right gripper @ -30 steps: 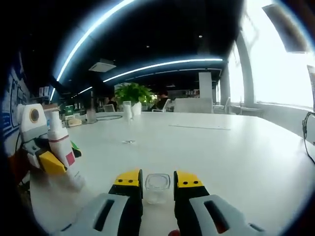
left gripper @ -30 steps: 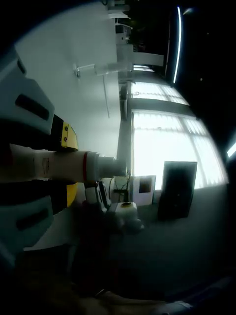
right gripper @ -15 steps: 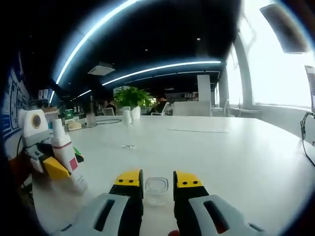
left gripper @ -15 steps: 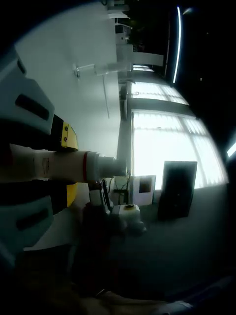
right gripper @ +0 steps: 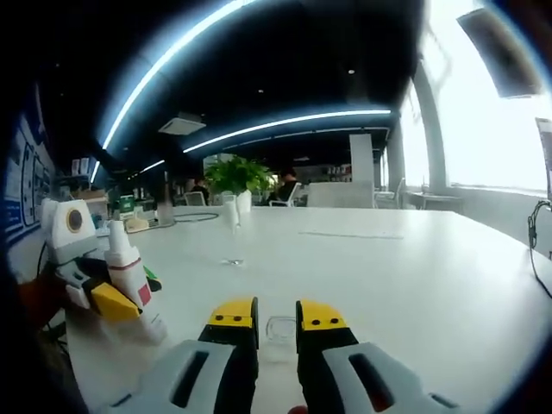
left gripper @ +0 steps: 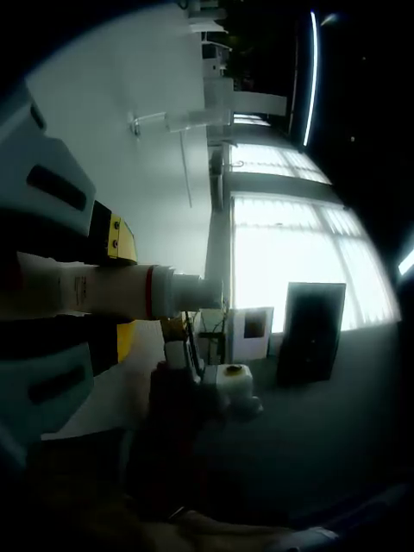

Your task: Clamp pump bottle remove cover press pump head put on cover

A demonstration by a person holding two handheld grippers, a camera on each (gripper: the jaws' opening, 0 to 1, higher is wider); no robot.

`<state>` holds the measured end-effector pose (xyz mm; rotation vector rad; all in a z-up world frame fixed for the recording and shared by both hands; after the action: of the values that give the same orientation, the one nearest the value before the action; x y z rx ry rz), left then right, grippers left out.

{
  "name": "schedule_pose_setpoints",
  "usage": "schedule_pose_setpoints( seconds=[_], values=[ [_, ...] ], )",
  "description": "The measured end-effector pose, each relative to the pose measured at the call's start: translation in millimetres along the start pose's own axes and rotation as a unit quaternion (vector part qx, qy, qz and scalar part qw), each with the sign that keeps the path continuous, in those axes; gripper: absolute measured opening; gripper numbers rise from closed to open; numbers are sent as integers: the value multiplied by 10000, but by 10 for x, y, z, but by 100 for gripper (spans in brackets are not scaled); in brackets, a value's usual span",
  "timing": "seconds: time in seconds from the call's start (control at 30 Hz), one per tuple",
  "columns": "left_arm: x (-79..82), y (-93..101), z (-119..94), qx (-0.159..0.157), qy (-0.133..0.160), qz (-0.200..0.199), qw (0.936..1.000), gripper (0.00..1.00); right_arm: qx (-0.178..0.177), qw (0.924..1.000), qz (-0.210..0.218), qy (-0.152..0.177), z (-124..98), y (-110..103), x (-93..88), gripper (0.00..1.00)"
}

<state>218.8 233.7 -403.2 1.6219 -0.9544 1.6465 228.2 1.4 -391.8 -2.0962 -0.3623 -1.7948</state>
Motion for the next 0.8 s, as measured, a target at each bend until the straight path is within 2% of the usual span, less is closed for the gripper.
schedule_pose_setpoints(
  seconds=[0.2,0.4,0.53,0.8],
  values=[
    [-1,-11,-2,2,0,2,10000,13,66,9999,-39,104,-49,-31,77,0],
    [-1,-19,-6,18,-2,-1,10000,13,142,9998,-48,130,-87,-80,79,0],
    [-3,-30,-8,24,-3,9,10000,13,245,9994,-247,78,-123,-163,43,0],
    [-3,-29,-5,38,-4,6,10000,13,499,9981,-369,-7,-153,-262,10,0]
  ],
)
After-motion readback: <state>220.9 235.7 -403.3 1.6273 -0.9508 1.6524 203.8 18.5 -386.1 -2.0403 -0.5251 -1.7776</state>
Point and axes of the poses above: the point that each gripper's makers call its tool centre point, and the gripper's own axes: z roughly forward along the fingers, y roughly to its right, x roughly out of its top, the point moved 10 cm from there along -z, roughly backward along the fingers, and after that the axes turned 4 degrees about z, right-handed, at the moved point
